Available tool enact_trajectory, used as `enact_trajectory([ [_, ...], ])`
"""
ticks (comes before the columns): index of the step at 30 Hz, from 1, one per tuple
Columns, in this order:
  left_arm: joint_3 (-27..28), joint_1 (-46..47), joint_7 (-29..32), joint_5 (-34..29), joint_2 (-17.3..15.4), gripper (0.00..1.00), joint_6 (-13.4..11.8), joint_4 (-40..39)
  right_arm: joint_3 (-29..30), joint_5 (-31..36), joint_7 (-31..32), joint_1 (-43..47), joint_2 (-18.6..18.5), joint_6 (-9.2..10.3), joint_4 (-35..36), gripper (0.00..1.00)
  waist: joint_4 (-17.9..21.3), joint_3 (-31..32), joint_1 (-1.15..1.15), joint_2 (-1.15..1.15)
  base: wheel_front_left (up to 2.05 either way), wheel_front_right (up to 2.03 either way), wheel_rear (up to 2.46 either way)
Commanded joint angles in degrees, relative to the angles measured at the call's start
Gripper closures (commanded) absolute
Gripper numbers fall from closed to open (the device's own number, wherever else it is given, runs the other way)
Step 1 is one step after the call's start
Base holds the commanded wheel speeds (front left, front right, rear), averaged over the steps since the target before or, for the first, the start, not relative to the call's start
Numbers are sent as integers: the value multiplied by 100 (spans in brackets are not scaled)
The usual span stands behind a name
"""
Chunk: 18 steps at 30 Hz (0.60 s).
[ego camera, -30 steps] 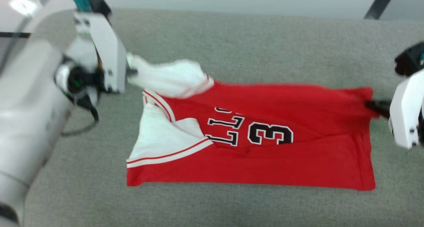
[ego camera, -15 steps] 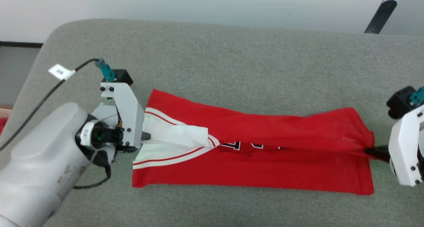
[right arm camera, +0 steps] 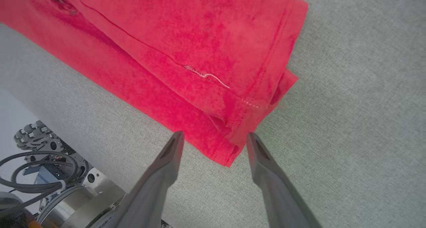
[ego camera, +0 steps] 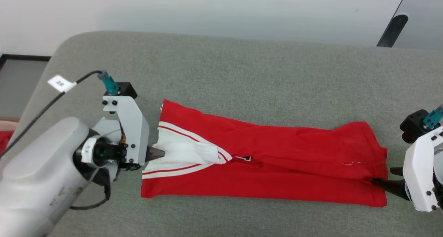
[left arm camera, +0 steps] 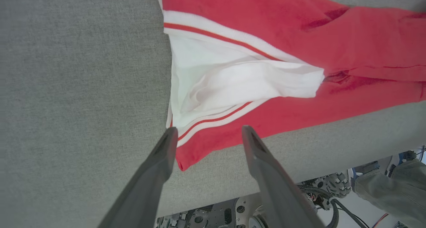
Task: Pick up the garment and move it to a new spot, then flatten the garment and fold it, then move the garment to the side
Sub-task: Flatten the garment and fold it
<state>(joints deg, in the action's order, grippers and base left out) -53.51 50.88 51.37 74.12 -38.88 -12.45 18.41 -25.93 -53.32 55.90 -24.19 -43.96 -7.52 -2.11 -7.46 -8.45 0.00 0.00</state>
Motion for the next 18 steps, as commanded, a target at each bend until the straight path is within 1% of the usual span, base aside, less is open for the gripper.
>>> enact_trajectory([
  [1, 15, -88, -48, -31, -58, 0, -15, -77, 103, 39, 65, 122, 34, 7, 53, 0, -10, 74, 0, 0, 0, 0, 0],
  [2, 39, -114, -74, -17, -81, 0, -50, -106, 152, 46, 95, 175, 49, 7, 104, 0, -12, 111, 0, 0, 0, 0, 0],
  [5, 114, -189, -261, -27, -148, 0, 10, -238, 347, 79, 112, 323, 113, 7, 229, 0, -10, 239, 0, 0, 0, 0, 0],
  [6, 139, -228, -349, -35, -162, 0, 1, -269, 415, 128, 73, 374, 125, 7, 289, 0, -9, 287, 0, 0, 0, 0, 0],
  [10, 272, -424, -819, -79, -208, 0, 116, -448, 632, 260, -156, 651, 273, 7, 495, 0, 4, 501, 0, 0, 0, 0, 0],
  [13, 443, -646, -1287, -32, -231, 0, 185, -547, 793, 416, -585, 839, 407, 7, 698, 0, 26, 651, 0, 0, 0, 0, 0],
  [16, 602, -904, -1827, -64, -266, 0, 293, -660, 916, 746, -1258, 1007, 537, 7, 833, 0, 48, 782, 0, 0, 0, 0, 0],
  [18, 695, -1091, -2237, -121, -309, 0, 387, -744, 1038, 963, -1673, 1156, 659, 7, 799, 0, 66, 859, 0, 0, 0, 0, 0],
])
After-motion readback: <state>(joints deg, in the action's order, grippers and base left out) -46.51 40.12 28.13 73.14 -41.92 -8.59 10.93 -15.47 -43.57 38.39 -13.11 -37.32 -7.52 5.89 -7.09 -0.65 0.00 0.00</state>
